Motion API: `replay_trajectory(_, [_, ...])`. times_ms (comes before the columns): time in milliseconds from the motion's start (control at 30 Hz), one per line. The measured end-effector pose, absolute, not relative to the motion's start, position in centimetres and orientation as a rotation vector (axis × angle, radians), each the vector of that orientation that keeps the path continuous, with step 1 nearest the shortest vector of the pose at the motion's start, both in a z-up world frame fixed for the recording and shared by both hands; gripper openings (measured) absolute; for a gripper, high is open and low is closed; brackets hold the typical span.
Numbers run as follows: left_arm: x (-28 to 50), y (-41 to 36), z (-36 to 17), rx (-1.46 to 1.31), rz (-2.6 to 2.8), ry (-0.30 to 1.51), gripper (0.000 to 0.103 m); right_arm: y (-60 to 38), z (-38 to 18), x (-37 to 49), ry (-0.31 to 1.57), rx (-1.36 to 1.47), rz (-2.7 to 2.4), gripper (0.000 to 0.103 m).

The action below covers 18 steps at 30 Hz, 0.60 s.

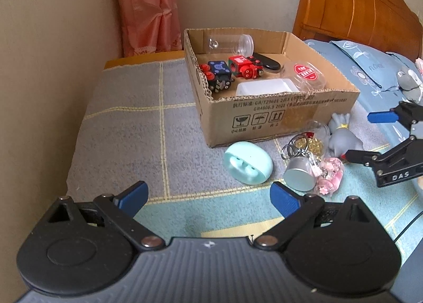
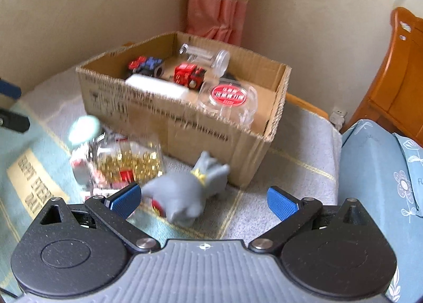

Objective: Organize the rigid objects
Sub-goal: 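Grasp the grey toy cat with the right gripper while the left grasps the mint-green case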

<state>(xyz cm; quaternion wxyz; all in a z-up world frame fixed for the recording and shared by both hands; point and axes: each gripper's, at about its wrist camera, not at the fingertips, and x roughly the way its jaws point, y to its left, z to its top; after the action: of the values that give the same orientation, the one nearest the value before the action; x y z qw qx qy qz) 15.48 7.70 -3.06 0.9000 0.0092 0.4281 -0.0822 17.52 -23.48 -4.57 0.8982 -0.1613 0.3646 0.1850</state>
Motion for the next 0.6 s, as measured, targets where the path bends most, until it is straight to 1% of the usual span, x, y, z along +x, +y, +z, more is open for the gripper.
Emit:
replay_trajectory(167, [15.7, 7.7, -3.3, 0.021, -0.168, 0.893, 0.098, -23.0, -5.6, 18.3, 0.778, -0.375, 0.417, 0.093])
replay_trajectory(433, [16.1, 7.6, -3.6, 0.008, -0.186, 0.901, 0.098, -22.2, -6.0, 19.3, 0.773, -0.431, 0.479, 0.093])
replay_trajectory(500, [16.1, 7.5, -3.7, 0.009, -0.191, 0.903, 0.098, -22.0, -6.3, 19.7, 0.783, -0.445, 0.481, 0.089])
replay_trajectory(533, [16.2, 7.4, -3.7, 0.011, -0.193, 0.903, 0.098, -22.0, -6.4, 19.9, 0.791, -0.449, 0.485, 0.083])
replay_trajectory(600, [16.2, 7.3, -3.8, 0.017, -0.202, 0.895, 0.098, -22.0, -6.5, 20.0, 0.801, -0.43, 0.493, 0.081])
